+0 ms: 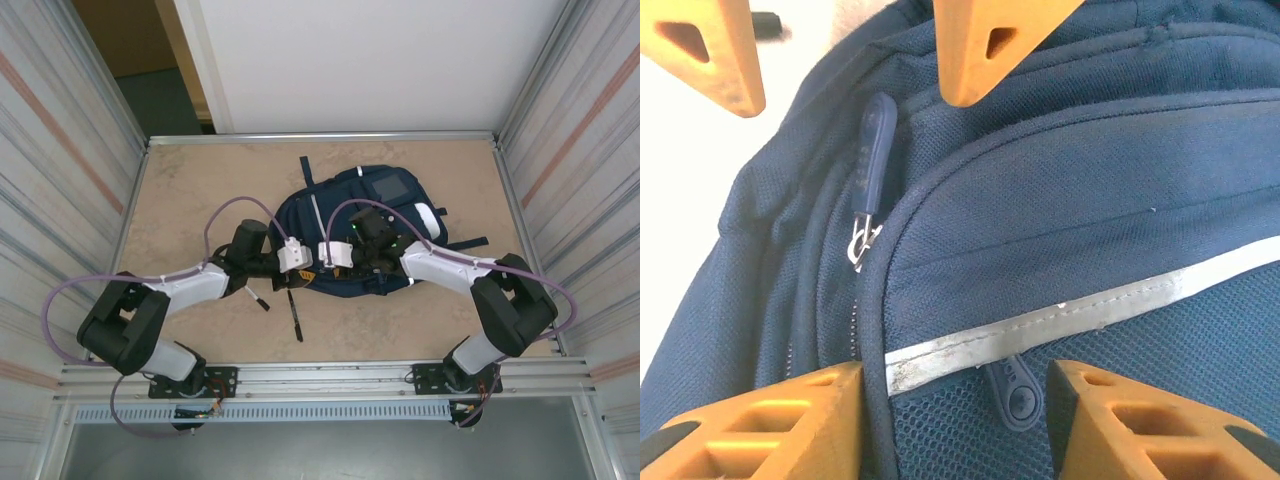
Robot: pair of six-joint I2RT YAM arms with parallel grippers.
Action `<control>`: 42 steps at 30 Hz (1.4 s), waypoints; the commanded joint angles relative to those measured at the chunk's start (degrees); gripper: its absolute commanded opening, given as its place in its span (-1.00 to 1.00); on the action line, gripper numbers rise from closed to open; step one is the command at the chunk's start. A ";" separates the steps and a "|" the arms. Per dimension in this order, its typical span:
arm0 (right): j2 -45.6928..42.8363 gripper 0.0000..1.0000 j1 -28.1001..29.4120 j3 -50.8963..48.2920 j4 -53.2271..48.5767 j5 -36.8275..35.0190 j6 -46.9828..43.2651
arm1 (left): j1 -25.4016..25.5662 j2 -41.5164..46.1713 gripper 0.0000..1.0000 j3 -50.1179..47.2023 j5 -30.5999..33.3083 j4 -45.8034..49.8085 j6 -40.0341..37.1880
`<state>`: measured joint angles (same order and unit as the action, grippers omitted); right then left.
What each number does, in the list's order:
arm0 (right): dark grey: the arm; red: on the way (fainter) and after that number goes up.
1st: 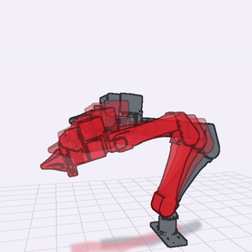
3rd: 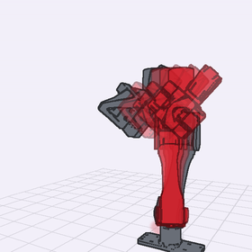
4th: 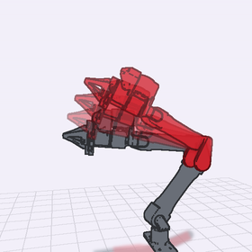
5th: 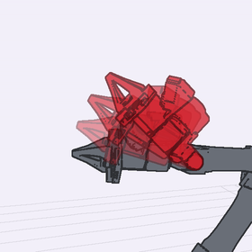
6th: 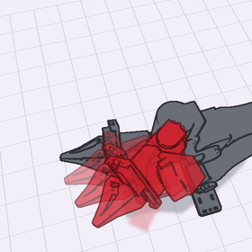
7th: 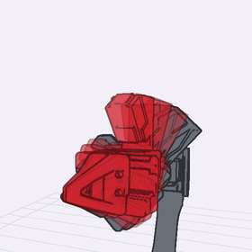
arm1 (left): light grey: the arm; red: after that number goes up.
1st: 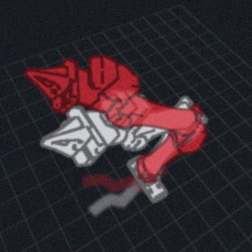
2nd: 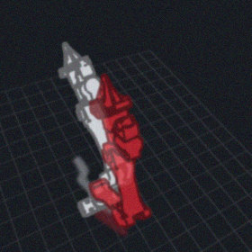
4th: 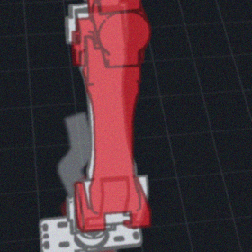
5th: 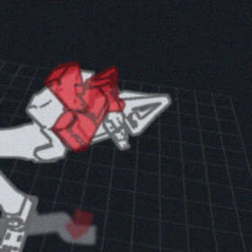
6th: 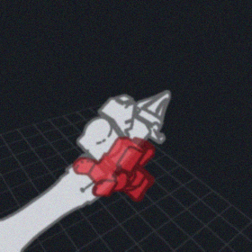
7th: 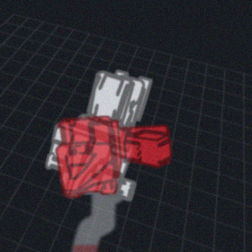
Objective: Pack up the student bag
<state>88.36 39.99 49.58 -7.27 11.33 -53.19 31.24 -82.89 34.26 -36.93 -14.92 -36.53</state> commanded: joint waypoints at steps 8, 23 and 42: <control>-6.46 -0.70 0.95 -4.61 7.29 -5.96 0.74 | 0.21 -2.10 -0.16 -1.04 0.44 -3.46 -0.48; -13.71 -1.00 0.95 -7.79 11.03 -1.86 1.95 | 3.40 -2.87 -0.19 -1.68 6.22 -11.05 4.45; -24.64 -1.00 -2.76 -11.80 6.57 -8.50 4.35 | 5.52 5.97 -1.00 -2.20 23.01 -8.70 15.71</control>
<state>68.01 39.05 39.00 -1.85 4.93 -51.22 37.58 -80.16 32.97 -22.98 -23.90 -24.01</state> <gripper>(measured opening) 0.068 0.047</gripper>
